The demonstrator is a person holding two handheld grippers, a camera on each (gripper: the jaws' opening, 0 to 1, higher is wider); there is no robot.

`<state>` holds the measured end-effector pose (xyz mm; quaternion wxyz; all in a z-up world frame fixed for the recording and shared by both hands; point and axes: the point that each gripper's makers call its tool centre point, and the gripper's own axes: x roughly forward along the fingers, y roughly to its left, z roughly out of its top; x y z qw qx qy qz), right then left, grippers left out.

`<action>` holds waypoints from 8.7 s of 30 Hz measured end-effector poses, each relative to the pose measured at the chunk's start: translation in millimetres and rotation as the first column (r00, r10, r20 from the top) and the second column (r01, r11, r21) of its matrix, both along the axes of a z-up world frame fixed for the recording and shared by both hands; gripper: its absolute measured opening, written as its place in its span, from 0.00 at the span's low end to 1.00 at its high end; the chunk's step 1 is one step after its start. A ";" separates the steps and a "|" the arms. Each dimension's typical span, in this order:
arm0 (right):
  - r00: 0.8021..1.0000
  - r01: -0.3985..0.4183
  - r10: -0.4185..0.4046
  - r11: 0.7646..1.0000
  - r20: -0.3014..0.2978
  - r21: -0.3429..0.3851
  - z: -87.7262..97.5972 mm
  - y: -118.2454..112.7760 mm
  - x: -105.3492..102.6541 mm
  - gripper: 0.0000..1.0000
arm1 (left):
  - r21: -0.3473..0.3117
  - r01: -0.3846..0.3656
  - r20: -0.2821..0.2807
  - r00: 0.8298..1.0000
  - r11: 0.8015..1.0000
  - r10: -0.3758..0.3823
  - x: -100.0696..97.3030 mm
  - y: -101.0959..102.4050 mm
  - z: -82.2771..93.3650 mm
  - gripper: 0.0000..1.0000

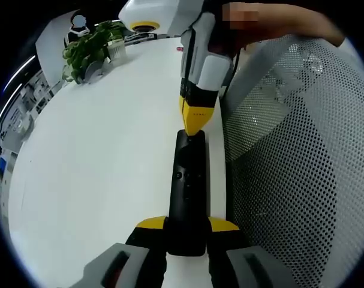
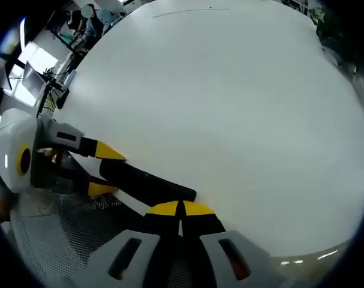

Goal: Press the specified remote control buttons in sequence, fully releasing each button before pressing the next.

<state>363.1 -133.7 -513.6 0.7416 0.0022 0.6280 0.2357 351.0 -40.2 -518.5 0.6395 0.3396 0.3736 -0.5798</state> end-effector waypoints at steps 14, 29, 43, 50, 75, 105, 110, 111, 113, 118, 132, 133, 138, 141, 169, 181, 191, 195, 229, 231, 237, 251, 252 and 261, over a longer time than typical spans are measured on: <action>1.000 -0.005 0.006 0.999 -0.017 0.044 0.6 10.7 -3.6 0.00 | -0.003 -0.004 0.000 1.000 1.000 0.004 -0.3 -0.1 0.1 0.25; 0.996 -0.080 0.081 0.997 0.037 -0.024 0.3 12.1 -2.4 0.00 | -0.006 -0.005 -0.007 1.000 1.000 0.005 0.2 -0.3 -0.1 0.25; 0.997 -0.061 0.062 0.998 0.039 -0.034 -1.6 11.5 -0.5 0.00 | -0.005 -0.001 -0.006 1.000 1.000 0.001 0.2 -0.7 -0.2 0.25; 0.998 -0.059 0.060 0.998 0.034 -0.030 -0.5 11.4 -1.6 0.00 | -0.005 0.002 -0.005 1.000 1.000 -0.002 0.0 -0.9 -0.2 0.25; 0.997 -0.067 0.068 0.997 0.023 -0.034 -0.6 11.1 -0.8 0.00 | -0.004 0.011 -0.002 1.000 1.000 -0.011 0.1 -1.8 -0.1 0.25; 0.998 -0.052 0.052 0.998 0.031 -0.024 2.2 12.1 1.4 0.00 | -0.009 0.010 0.000 1.000 1.000 -0.010 -0.4 -1.9 -0.1 0.24; 0.997 -0.075 0.075 0.997 0.035 0.004 4.6 20.0 -0.8 0.00 | -0.009 0.007 -0.001 1.000 1.000 -0.007 -0.3 -1.9 0.0 0.24; 0.996 -0.080 0.080 0.997 0.039 0.011 5.4 22.4 -0.7 0.00 | -0.010 0.007 -0.001 1.000 1.000 -0.007 -0.3 -1.9 0.0 0.24; 0.995 -0.087 0.087 0.996 0.039 0.004 4.0 23.2 -0.6 0.00 | -0.010 0.006 -0.001 1.000 1.000 -0.006 -0.3 -1.9 -0.1 0.24; 0.995 -0.098 0.098 0.995 0.034 0.001 2.2 23.6 -1.2 0.00 | -0.010 0.006 -0.002 1.000 1.000 -0.006 -0.2 -1.8 -0.2 0.25; 0.995 -0.098 0.098 0.995 0.031 0.004 1.2 24.4 -3.7 0.00 | -0.010 0.008 -0.002 1.000 1.000 -0.008 -0.1 -2.0 0.2 0.25; 0.994 -0.103 0.103 0.995 0.037 0.005 1.5 24.7 -4.0 0.00 | -0.010 0.008 -0.001 1.000 1.000 -0.008 -0.2 -2.1 0.2 0.25; 0.992 -0.116 0.116 0.993 0.045 -0.004 0.8 24.7 -3.2 0.00 | -0.009 0.011 -0.001 1.000 1.000 -0.011 -0.1 -2.3 0.0 0.25; 0.994 -0.103 0.102 0.995 0.036 0.005 0.3 24.0 -2.5 0.00 | -0.009 0.012 0.001 1.000 1.000 -0.012 -0.1 -2.6 -0.1 0.24; 0.991 -0.128 0.129 0.992 0.034 -0.006 1.4 23.6 -4.3 0.00 | 0.009 0.016 0.007 1.000 1.000 -0.016 -1.9 -3.4 -0.2 0.24; 0.990 -0.127 0.127 0.992 0.069 -0.008 3.3 23.9 0.8 0.00 | 0.003 0.033 0.007 0.999 0.999 -0.033 -4.2 -5.7 -0.2 0.24; 0.981 -0.157 0.156 0.988 0.114 -0.002 5.5 31.5 5.6 0.00 | 0.012 0.011 0.000 1.000 1.000 -0.011 -3.7 -6.2 -0.7 0.24; 0.979 -0.170 0.170 0.985 0.110 -0.011 3.7 32.2 4.1 0.00 | 0.009 0.009 -0.001 1.000 1.000 -0.009 -3.8 -6.4 -0.6 0.24; 0.982 -0.153 0.151 0.988 0.115 0.006 2.4 33.7 3.7 0.00 | 0.006 -0.004 -0.006 1.000 1.000 0.004 -2.8 -7.2 -0.2 0.24; 0.984 -0.150 0.147 0.988 0.102 0.022 3.0 36.1 1.4 0.00 | 0.007 -0.004 -0.006 1.000 1.000 0.004 -2.8 -7.1 -0.2 0.24; 0.983 -0.168 0.164 0.985 0.086 0.038 2.6 40.6 -2.0 0.00 | 0.009 -0.006 -0.006 1.000 1.000 0.006 -2.8 -6.9 -0.2 0.24; 0.972 -0.218 0.215 0.976 0.091 0.021 3.8 42.7 -8.0 0.00 | 0.008 -0.002 -0.005 1.000 1.000 0.002 -2.8 -6.9 -0.3 0.24; 0.972 -0.220 0.218 0.975 0.092 0.019 3.9 42.8 -8.4 0.00 | 0.008 0.000 -0.004 1.000 1.000 0.000 -2.8 -6.9 -0.3 0.24; 0.964 -0.250 0.248 0.968 0.097 0.005 2.9 43.2 -11.2 0.00 | 0.012 0.006 -0.005 1.000 1.000 -0.006 -3.0 -7.6 -0.4 0.25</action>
